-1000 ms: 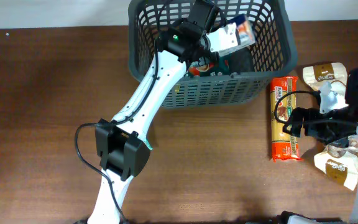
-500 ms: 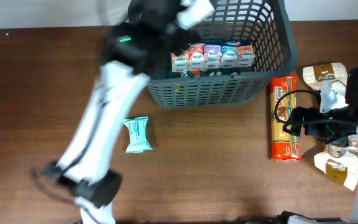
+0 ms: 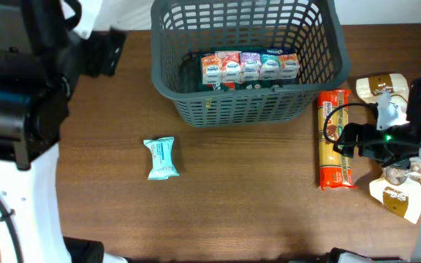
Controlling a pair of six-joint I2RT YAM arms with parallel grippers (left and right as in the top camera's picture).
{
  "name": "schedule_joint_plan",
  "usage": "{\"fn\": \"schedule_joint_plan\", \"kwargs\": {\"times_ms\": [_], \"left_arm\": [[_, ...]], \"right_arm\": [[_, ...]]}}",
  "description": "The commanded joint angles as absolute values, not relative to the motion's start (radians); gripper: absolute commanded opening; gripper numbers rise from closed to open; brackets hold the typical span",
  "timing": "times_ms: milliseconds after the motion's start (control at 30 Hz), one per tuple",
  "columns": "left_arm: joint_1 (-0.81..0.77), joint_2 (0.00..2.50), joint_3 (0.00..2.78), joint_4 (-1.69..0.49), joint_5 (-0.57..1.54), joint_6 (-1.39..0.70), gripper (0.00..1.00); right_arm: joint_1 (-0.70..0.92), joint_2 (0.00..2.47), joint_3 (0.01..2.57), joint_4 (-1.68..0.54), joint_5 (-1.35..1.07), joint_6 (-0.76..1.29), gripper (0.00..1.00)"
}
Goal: Pack container
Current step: 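Lower the left gripper onto the mint-green wipes pack and grasp it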
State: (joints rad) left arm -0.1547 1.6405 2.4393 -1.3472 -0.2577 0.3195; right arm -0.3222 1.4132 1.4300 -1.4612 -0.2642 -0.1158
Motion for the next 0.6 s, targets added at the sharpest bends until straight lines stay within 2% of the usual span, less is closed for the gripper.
{"fn": "schedule_joint_plan", "kwargs": {"times_ms": [0, 100, 267, 500, 567], "left_arm": [[-0.099, 1.654, 2.369, -1.391, -0.176, 0.147, 1.0], [-0.047, 1.655, 2.255, -1.465, -0.095, 0.071, 1.0], [0.012, 1.655, 1.937, -1.472, -0.028, -0.013, 0.9], [0.018, 1.655, 1.429, -1.121, 0.241, 0.018, 0.9], [0.007, 1.655, 1.313, -1.009, 0.259, 0.006, 0.91]], "right_arm": [[-0.327, 1.414, 1.446, -1.458, -0.28, -0.126, 0.99], [-0.327, 1.414, 1.446, -1.458, -0.28, -0.137, 0.99], [-0.327, 1.414, 1.446, -1.457, -0.28, -0.153, 0.99], [-0.327, 1.414, 1.446, -1.455, -0.28, -0.153, 0.99], [-0.327, 1.414, 1.446, -1.455, -0.28, -0.153, 0.99]]}}
